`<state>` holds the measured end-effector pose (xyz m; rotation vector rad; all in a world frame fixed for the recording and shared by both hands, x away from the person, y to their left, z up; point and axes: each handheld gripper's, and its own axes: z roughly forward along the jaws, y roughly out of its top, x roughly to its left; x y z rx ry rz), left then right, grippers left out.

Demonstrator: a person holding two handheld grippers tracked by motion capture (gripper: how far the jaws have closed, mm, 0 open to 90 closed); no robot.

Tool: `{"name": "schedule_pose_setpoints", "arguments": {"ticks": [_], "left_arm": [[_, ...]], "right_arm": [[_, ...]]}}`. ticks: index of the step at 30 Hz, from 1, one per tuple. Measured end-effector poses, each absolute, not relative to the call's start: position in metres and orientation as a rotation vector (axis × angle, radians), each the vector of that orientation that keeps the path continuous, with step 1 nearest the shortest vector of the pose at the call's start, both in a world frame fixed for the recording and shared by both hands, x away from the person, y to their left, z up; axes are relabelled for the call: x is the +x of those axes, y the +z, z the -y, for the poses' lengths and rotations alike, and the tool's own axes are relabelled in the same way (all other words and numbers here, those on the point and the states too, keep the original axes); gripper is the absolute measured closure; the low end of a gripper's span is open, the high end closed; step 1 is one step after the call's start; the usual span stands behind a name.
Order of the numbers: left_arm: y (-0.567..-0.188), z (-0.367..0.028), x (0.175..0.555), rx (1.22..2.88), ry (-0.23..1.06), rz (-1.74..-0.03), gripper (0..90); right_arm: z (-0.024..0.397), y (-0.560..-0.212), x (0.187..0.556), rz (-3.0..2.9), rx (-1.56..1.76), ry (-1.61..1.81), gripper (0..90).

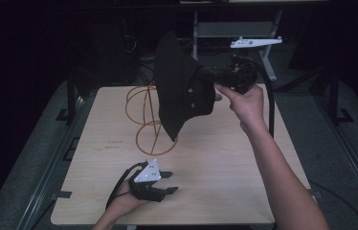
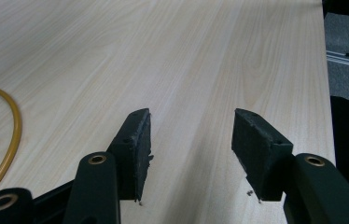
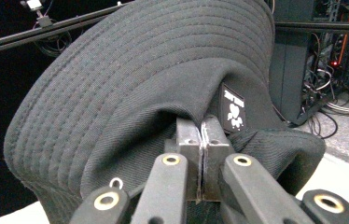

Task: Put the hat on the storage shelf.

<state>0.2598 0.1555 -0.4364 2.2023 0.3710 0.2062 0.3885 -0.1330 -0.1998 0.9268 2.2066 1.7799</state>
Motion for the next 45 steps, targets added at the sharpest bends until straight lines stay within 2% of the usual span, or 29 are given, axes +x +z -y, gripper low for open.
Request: {"name": "schedule_pose_setpoints", "arguments": {"ticks": [14, 23, 45], "left_arm": [[-0.436, -0.154, 0.264, 2.189, 0.201, -0.373, 46.8], [-0.437, -0.153, 0.264, 2.202, 0.199, -0.360, 46.8], [-0.437, -0.151, 0.263, 2.205, 0.194, -0.343, 46.8]], "right_arm": [[0.079, -0.192, 0.416, -2.301, 0.894, 1.736, 88.3], [0.050, -0.202, 0.430, -2.357, 0.903, 1.721, 88.1], [0.006, -0.212, 0.437, -2.425, 0.866, 1.648, 87.0]]}}
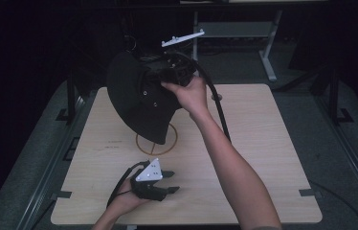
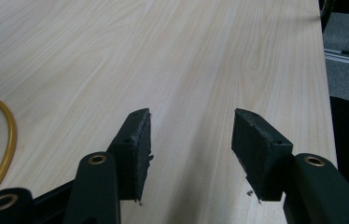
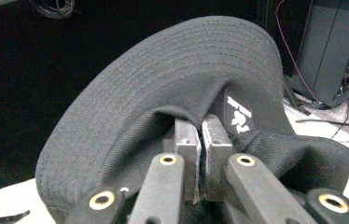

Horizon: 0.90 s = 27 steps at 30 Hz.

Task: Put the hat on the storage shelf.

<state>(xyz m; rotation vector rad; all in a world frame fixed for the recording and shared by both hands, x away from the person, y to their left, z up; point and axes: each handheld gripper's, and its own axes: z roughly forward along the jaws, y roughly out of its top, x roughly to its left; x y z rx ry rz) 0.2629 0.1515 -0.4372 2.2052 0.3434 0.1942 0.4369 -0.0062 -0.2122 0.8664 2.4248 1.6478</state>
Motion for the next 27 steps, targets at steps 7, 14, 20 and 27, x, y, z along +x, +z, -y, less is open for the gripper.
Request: {"name": "schedule_pose_setpoints", "arguments": {"ticks": [7, 14, 20, 27], "left_arm": [[-0.440, -0.148, 0.261, 2.228, 0.191, -0.330, 46.8], [-0.440, -0.146, 0.259, 2.235, 0.187, -0.320, 46.8], [-0.441, -0.145, 0.259, 2.234, 0.186, -0.304, 46.8], [-0.440, -0.146, 0.257, 2.229, 0.186, -0.307, 46.6]], "right_arm": [[-0.002, -0.214, 0.438, -2.444, 0.861, 1.616, 86.5], [-0.014, -0.216, 0.437, -2.454, 0.842, 1.562, 86.1], [-0.029, -0.221, 0.436, -2.478, 0.823, 1.499, 84.5], [-0.042, -0.229, 0.436, -2.512, 0.818, 1.499, 68.2]]}}
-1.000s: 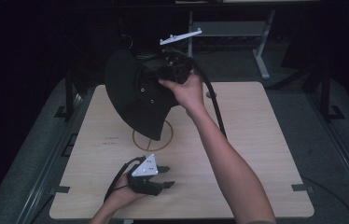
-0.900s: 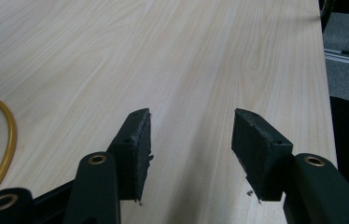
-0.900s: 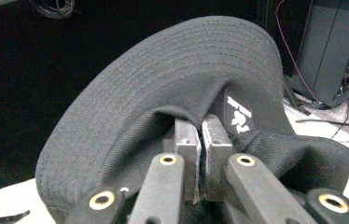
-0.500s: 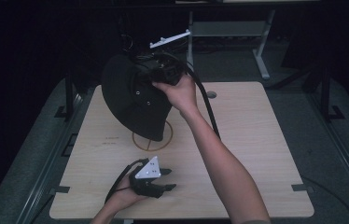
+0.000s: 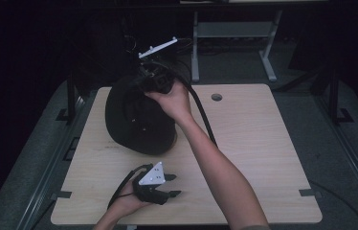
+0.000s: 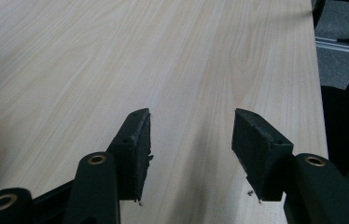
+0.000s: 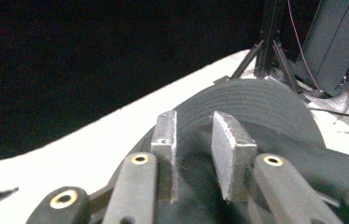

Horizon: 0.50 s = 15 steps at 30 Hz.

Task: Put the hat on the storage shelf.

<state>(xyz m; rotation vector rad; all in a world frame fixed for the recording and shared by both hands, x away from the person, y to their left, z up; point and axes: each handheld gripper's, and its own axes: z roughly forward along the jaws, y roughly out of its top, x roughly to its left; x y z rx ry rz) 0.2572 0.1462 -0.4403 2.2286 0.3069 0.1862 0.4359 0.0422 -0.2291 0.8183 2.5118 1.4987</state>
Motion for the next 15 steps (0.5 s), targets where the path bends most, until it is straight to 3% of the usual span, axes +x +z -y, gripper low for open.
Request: {"name": "schedule_pose_setpoints", "arguments": {"ticks": [15], "left_arm": [[-0.441, -0.145, 0.258, 2.234, 0.190, -0.311, 46.0]], "right_arm": [[-0.015, -0.239, 0.435, -2.497, 0.814, 1.534, 58.2]]}}
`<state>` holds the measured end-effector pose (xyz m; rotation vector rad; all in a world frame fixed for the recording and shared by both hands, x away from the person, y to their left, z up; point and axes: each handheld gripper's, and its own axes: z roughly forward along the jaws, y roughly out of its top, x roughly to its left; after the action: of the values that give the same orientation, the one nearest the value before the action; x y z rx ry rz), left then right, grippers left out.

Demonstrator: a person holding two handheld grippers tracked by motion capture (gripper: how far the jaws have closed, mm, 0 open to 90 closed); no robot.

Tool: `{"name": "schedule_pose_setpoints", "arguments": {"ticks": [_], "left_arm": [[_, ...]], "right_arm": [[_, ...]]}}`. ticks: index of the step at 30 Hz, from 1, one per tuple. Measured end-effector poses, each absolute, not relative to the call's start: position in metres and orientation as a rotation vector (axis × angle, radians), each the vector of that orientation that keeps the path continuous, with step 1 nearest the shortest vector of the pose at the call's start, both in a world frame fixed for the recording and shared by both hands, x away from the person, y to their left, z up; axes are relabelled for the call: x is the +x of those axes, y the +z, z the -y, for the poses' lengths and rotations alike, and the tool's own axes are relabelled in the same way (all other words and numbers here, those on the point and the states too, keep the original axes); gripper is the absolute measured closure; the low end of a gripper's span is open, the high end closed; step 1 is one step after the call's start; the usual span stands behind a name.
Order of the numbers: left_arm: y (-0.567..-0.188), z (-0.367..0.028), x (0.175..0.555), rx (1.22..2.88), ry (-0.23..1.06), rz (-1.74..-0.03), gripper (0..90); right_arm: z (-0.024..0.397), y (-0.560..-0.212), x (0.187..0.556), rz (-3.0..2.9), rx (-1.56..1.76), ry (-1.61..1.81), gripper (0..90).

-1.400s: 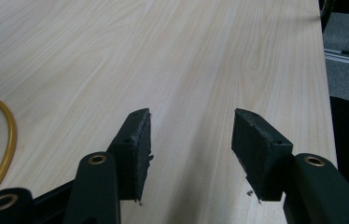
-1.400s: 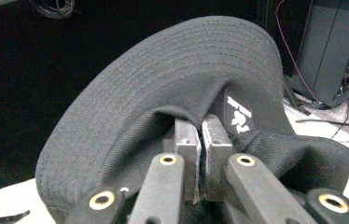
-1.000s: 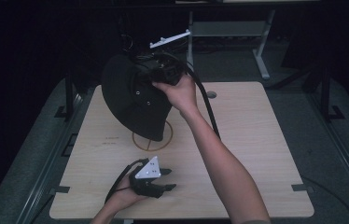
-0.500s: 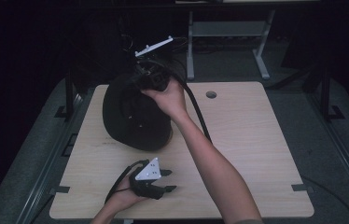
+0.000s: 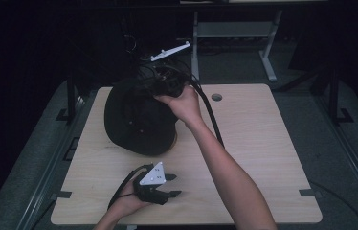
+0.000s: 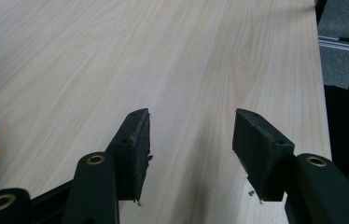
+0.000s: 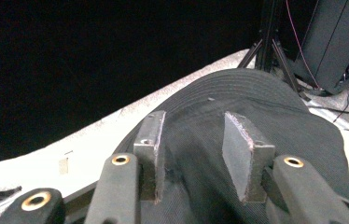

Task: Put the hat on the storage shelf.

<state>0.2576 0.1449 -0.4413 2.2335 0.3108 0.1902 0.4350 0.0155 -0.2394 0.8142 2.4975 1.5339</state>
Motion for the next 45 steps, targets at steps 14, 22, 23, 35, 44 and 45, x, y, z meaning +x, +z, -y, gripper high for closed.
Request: {"name": "schedule_pose_setpoints", "arguments": {"ticks": [14, 22, 23, 35, 44, 45], "left_arm": [[-0.441, -0.147, 0.260, 2.233, 0.197, -0.333, 41.7], [-0.441, -0.149, 0.261, 2.222, 0.201, -0.358, 39.7], [-0.441, -0.149, 0.261, 2.215, 0.199, -0.364, 39.4], [-0.441, -0.150, 0.263, 2.211, 0.202, -0.381, 36.2], [-0.442, -0.150, 0.262, 2.205, 0.203, -0.398, 35.5], [-0.442, -0.150, 0.262, 2.206, 0.203, -0.397, 35.4]], "right_arm": [[0.027, -0.239, 0.428, -2.463, 0.838, 1.569, 51.8], [0.046, -0.242, 0.426, -2.446, 0.860, 1.576, 48.8], [0.047, -0.242, 0.426, -2.444, 0.862, 1.574, 48.3], [0.071, -0.248, 0.422, -2.428, 0.890, 1.571, 43.7], [0.095, -0.254, 0.419, -2.402, 0.932, 1.553, 41.8], [0.097, -0.255, 0.419, -2.401, 0.936, 1.553, 41.8]]}}
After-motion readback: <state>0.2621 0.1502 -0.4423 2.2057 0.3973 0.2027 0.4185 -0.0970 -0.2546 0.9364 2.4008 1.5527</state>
